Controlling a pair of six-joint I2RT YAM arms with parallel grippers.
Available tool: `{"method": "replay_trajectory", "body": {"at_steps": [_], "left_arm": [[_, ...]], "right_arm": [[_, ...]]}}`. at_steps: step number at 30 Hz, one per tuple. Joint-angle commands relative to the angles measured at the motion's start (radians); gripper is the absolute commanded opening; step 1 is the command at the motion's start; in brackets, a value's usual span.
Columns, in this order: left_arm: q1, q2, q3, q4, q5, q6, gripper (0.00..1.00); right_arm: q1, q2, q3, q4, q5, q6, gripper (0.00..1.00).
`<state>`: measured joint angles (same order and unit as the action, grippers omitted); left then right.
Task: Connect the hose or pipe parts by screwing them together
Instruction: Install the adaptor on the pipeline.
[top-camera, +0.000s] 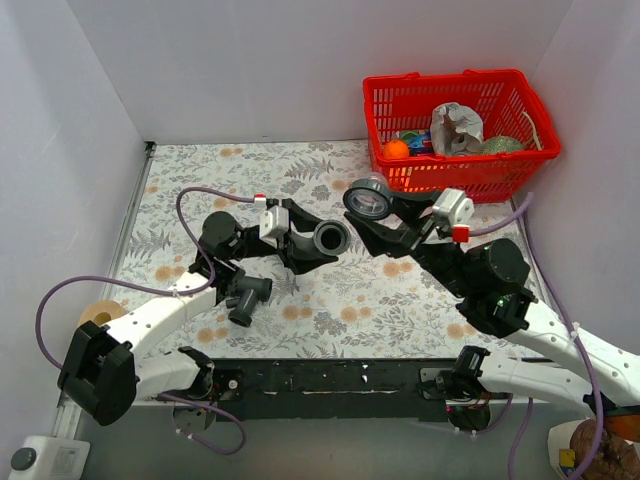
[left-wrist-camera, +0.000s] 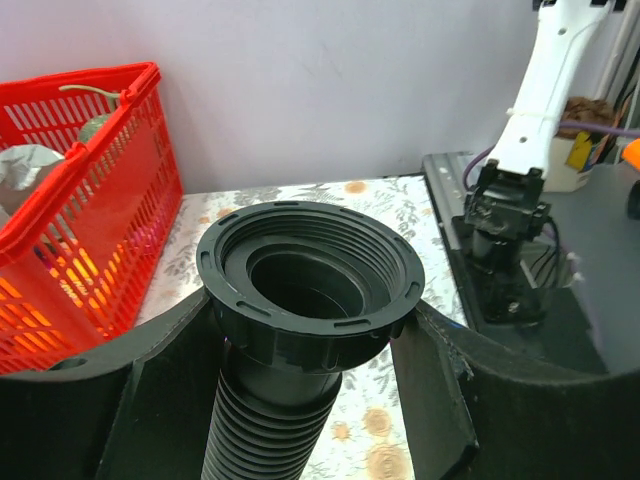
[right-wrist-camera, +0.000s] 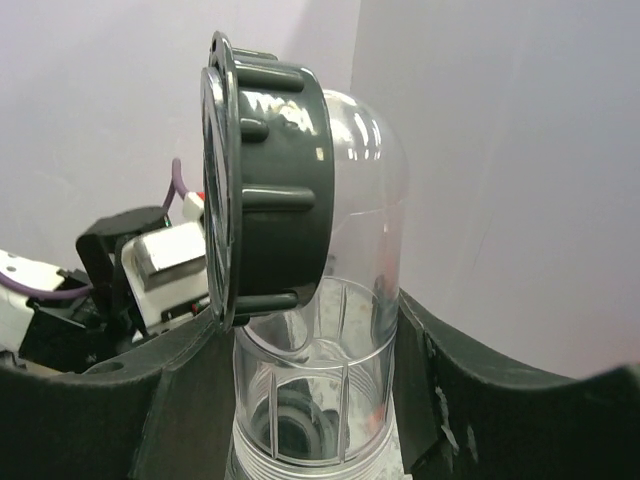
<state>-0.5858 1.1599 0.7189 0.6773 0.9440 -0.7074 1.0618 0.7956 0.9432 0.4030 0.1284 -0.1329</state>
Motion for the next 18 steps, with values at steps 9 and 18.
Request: {"method": "replay_trajectory", "body": {"at_steps": [9,18], "left_arm": [[-0.04,-0.092,-0.039,0.113,-0.082,-0.236,0.0],[-0.04,-0.06,0.099,0.027,-0.031,-0.124,0.0]], "right_arm": [[0.004,0.086,-0.072,0.22,-0.102,0.084,0.01],[0.004,0.168,-0.055,0.301,-0.18,0.118,0.01]]}}
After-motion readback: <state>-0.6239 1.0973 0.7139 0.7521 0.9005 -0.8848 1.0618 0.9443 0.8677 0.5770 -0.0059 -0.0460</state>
